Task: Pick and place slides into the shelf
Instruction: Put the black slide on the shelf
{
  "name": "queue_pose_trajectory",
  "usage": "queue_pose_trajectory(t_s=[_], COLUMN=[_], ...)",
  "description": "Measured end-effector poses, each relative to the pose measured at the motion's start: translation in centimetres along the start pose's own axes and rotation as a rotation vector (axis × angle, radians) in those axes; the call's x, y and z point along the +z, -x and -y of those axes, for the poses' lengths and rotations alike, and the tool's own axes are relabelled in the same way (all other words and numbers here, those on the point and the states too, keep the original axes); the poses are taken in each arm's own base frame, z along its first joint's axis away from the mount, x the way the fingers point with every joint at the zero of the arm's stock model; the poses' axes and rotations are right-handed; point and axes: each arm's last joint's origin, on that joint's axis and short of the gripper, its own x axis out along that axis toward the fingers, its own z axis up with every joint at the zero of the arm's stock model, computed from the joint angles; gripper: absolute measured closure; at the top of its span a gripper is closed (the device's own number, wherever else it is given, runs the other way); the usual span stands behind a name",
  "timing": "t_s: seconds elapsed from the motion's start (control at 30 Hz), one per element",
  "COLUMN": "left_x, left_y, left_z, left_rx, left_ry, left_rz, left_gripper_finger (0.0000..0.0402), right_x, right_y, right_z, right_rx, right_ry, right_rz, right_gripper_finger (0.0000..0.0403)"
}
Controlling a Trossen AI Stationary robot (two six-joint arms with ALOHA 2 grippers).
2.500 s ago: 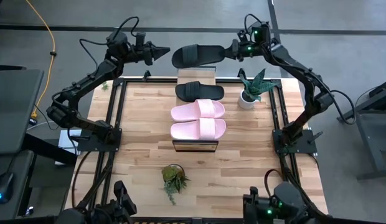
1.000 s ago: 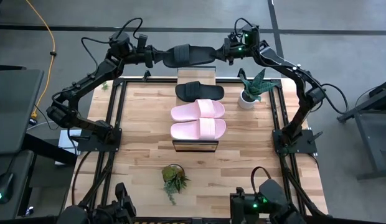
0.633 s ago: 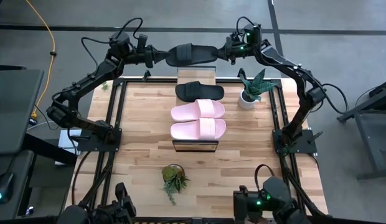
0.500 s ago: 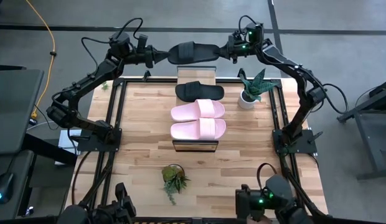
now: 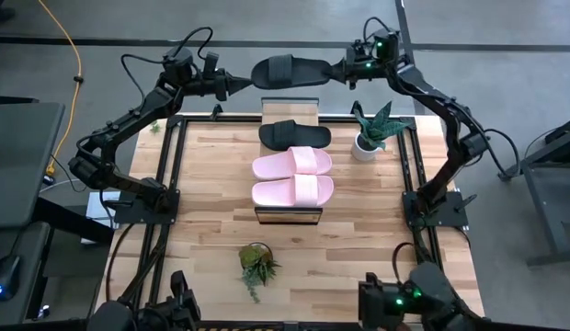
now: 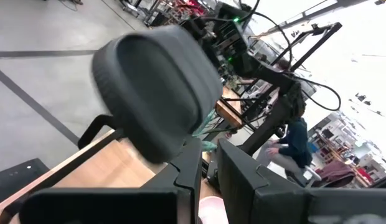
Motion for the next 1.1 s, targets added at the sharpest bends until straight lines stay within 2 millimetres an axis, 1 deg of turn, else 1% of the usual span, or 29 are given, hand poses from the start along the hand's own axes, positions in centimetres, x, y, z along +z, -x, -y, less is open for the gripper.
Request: queue_pose_trajectory(t_s=[0.2, 0.33, 0.47, 0.6, 0.83, 1.03, 1.1], left_x=[0.0, 0.0, 0.0, 0.0, 0.0, 0.0, 0.0], left_y=[0.0, 0.0, 0.0, 0.0, 0.0, 0.0, 0.0], left_z=[0.0, 0.0, 0.0, 0.0, -0.1, -0.1, -0.1], left_rx=[0.006, 0.008, 0.011, 0.012, 0.012, 0.012, 0.012], left_ry=[-0.009, -0.014, -0.019, -0.018, -0.018, -0.017, -0.017], left_rz=[0.0, 0.002, 0.004, 0.004, 0.004, 0.004, 0.004], left_gripper_finger=[0.0362, 0.0362, 0.0362, 0.0362, 0.0362, 0.0362, 0.0362], right_x=[-0.9, -1.7, -2.3, -2.7, -3.3, -4.1, -4.3], right_y=[2.3, 4.0, 5.3, 5.9, 6.8, 7.5, 7.7], right_z=[-2.2, -3.0, -3.9, -5.0, -6.2, -6.5, -6.8], right_rx=[-0.024, -0.088, -0.118, -0.103, -0.097, -0.158, -0.154], right_ry=[0.034, 0.053, 0.083, 0.103, 0.125, 0.143, 0.162], right_rz=[0.023, 0.038, 0.067, 0.08, 0.108, 0.117, 0.121], right_gripper_finger=[0.0355, 0.0355, 0.0355, 0.0355, 0.0355, 0.0355, 0.0355])
